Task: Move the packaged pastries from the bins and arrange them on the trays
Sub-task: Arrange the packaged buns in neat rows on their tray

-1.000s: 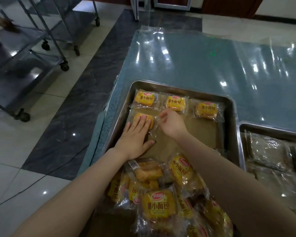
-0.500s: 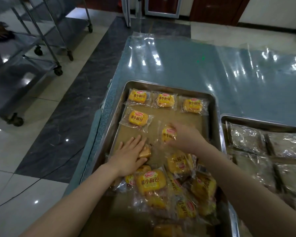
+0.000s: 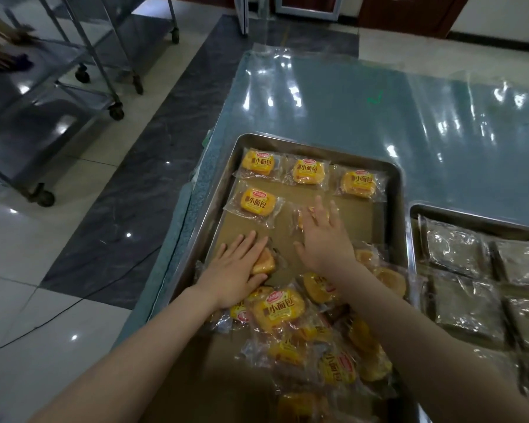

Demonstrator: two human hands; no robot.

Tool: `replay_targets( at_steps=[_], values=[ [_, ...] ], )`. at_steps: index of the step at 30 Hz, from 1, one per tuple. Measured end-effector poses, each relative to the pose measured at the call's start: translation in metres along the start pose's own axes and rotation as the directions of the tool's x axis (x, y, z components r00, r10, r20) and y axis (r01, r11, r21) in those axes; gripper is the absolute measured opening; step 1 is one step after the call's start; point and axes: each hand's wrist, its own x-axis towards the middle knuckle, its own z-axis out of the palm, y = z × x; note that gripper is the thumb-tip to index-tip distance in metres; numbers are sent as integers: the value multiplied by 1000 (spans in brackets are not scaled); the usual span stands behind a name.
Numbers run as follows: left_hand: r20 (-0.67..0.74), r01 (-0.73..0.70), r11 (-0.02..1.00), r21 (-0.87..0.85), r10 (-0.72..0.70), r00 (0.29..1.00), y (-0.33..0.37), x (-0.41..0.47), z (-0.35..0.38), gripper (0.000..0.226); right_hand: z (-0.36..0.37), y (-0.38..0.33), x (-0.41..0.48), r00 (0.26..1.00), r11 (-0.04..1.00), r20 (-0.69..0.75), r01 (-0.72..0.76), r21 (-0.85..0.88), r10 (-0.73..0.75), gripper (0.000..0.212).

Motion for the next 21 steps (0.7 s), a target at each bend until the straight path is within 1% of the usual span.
replay_targets(
  at_steps=[2,3,4,5,7,9,11,15,17,21],
  values=[
    [9,-2,1000,-11,2,1000,0,0,-1,76,1,7,1,993,998,105,-61,31,57,86],
    [-14,-13,1000,-23,13,1000,0,1,-3,76,2,8,1,986,996,157,-71,63,60,90],
    [-57,-28,999,-32,26,998,0,3,-6,75,3,9,1,982,993,178,-75,91,58,92],
    [-108,-42,998,-35,38,993,0,8,-11,72,4,9,1,985,991,161,-77,107,59,92],
    [-191,-44,999,-19,39,981,-1,22,-21,65,4,6,1,995,994,77,-64,92,57,85],
    [-215,-9,1000,8,10,977,-5,40,-30,62,3,3,2,998,994,53,-31,109,26,76],
    [-178,40,998,38,-33,984,-10,56,-34,63,4,2,4,995,991,99,-3,135,-11,72],
    [-72,82,992,97,-76,995,-20,74,-31,66,11,1,17,989,997,140,46,54,-54,77],
    [-54,93,990,107,-88,995,-21,80,-30,68,12,-4,28,990,997,125,65,36,-69,78],
    [-50,137,987,88,-133,990,-21,91,-34,70,14,-16,44,992,997,118,34,75,-43,82]
  ],
)
